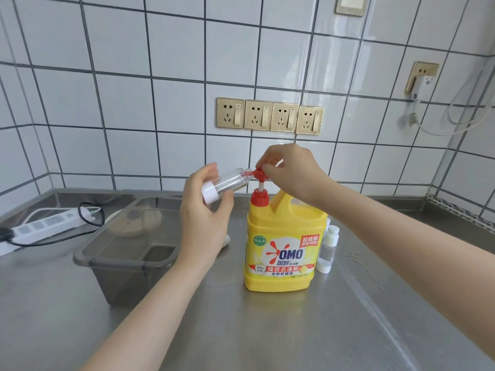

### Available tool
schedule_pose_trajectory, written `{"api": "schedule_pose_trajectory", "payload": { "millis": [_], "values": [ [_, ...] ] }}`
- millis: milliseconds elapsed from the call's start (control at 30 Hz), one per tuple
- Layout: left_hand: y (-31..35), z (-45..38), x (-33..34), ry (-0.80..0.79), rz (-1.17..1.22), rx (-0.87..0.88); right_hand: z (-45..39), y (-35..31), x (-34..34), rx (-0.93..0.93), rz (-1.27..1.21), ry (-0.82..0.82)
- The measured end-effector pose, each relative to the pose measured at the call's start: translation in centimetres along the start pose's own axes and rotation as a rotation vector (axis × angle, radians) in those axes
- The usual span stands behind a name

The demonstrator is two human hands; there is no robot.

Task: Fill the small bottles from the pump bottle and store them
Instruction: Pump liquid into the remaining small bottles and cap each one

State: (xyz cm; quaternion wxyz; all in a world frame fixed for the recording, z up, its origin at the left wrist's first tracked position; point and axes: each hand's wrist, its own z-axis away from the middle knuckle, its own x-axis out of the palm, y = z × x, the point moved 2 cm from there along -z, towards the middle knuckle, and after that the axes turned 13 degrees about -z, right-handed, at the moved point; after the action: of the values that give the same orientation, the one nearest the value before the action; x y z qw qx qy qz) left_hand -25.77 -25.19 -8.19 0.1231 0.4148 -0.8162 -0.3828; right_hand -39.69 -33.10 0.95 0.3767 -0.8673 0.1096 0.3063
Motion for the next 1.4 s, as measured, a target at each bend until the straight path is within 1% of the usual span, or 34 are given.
{"api": "schedule_pose_trajectory", "payload": {
  "millis": [67, 133, 233, 267, 400, 533, 633, 767, 900, 1067, 1233, 1400],
  "values": [
    [0.2, -0.1, 0.0, 0.008, 0.111, -0.053, -0.7, -0.1, -0.1, 0.013, 0.014, 0.003],
    [-0.1, -0.7, 0.1, 0.049, 0.234, -0.151, -1.7, -0.1, -0.1, 0.055, -0.013, 0.025],
    [-1.0, -1.1, 0.4, 0.052, 0.574, -0.328, -3.6, 0.0, 0.4, 0.147, -0.129, 0.027],
    [-1.1, -1.1, 0.5, 0.057, 0.619, -0.351, -4.1, 0.0, 0.7, 0.179, -0.159, 0.020],
    [-1.8, -0.8, 1.2, 0.124, 0.580, -0.352, -6.0, 0.4, 2.3, 0.268, -0.190, -0.044],
    [-2.3, -1.3, 2.0, 0.221, 0.424, -0.266, -7.2, 1.0, 3.5, 0.328, -0.214, -0.103],
    [-2.5, -1.4, 2.5, 0.269, 0.385, -0.269, -7.6, 1.3, 4.3, 0.319, -0.139, -0.142],
    [-3.1, -1.5, 2.4, 0.344, 0.399, -0.293, -8.0, 1.6, 4.8, 0.302, -0.010, -0.163],
    [-3.3, -1.6, 2.3, 0.328, 0.409, -0.292, -8.0, 1.4, 4.9, 0.358, 0.118, -0.188],
    [-2.7, -2.1, 1.5, 0.231, 0.409, -0.229, -7.9, 1.7, 4.9, 0.454, 0.077, -0.208],
    [-2.5, -2.0, 0.4, 0.138, 0.334, -0.148, -7.5, 1.9, 5.2, 0.460, 0.149, -0.191],
    [-2.8, -0.8, 0.3, 0.125, 0.346, -0.190, -7.1, 2.4, 5.8, 0.474, 0.166, -0.199]
  ]
}}
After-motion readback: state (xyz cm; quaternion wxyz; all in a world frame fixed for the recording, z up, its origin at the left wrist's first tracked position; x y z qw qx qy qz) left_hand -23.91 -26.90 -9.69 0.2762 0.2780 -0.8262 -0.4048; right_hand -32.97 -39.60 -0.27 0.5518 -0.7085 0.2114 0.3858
